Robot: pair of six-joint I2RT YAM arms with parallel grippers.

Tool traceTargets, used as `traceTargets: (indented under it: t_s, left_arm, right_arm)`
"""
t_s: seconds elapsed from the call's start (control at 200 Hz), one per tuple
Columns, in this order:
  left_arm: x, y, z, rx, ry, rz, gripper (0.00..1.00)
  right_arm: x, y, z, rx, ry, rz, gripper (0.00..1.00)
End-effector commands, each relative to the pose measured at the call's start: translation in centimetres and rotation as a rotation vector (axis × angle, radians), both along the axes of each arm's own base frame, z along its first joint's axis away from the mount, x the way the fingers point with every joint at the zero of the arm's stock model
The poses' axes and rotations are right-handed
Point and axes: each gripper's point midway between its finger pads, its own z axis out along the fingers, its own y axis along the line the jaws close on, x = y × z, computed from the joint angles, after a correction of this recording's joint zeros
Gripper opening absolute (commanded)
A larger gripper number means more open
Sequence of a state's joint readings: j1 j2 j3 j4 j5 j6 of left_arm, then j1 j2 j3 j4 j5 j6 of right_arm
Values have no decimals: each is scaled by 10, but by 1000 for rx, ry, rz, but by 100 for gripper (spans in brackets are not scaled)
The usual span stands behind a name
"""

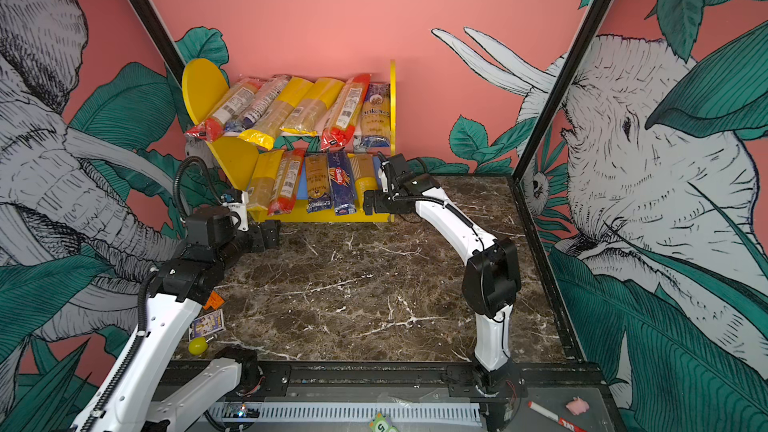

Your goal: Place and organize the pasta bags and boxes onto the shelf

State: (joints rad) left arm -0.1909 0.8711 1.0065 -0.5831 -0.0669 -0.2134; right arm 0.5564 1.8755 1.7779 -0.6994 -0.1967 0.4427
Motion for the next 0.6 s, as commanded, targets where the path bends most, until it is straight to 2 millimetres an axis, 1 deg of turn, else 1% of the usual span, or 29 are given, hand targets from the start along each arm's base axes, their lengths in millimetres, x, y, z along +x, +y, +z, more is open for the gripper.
traceTargets:
  t_s: [0.0,0.025,0.105,0.18,0.205,0.215,0.3,0.33,0.34,0.35,0.37,0.48,0.55,0.595]
  left_arm:
    - [-7,0,-1,-10,-17,-10,100]
    - [-8,-1,-1,-7,-18,-20,100]
    - [-8,-2,-2,7,-20,-35,100]
    - [-6,1,-2,27,-23,-24,100]
    - [-5,3,-3,34,-28,-18,100]
    - [-4,3,-3,36,-32,-17,100]
    - [1,7,-6,63,-62,1,100]
    - [3,8,-5,72,-83,4,100]
    - [3,9,-5,74,-90,6,100]
    - [3,9,-5,77,-97,8,99]
    - [4,11,-5,84,-114,13,100]
    - [5,25,-3,144,-192,77,100]
    - [6,34,-8,185,-215,117,100]
    - [9,34,-14,214,-219,109,99]
  right_arm:
    - [-13,-8,11,18,-42,-15,99]
    - [-18,-11,8,12,-39,-19,99]
    - [-31,-21,7,-2,-61,-24,99]
    - [-40,-38,7,-40,-91,-60,99]
    - [-42,-45,-1,-68,-87,-78,99]
    - [-45,-48,7,-61,-106,-85,99]
    - [-55,-73,10,-120,-159,-131,99]
    - [-59,-80,19,-124,-200,-135,99]
    - [-62,-83,11,-142,-192,-132,99]
    - [-65,-85,10,-148,-194,-130,99]
    - [-68,-90,13,-151,-211,-134,99]
    - [-81,-116,19,-222,-266,-158,99]
    - [-85,-132,20,-282,-282,-185,99]
    - [-87,-143,19,-332,-286,-211,99]
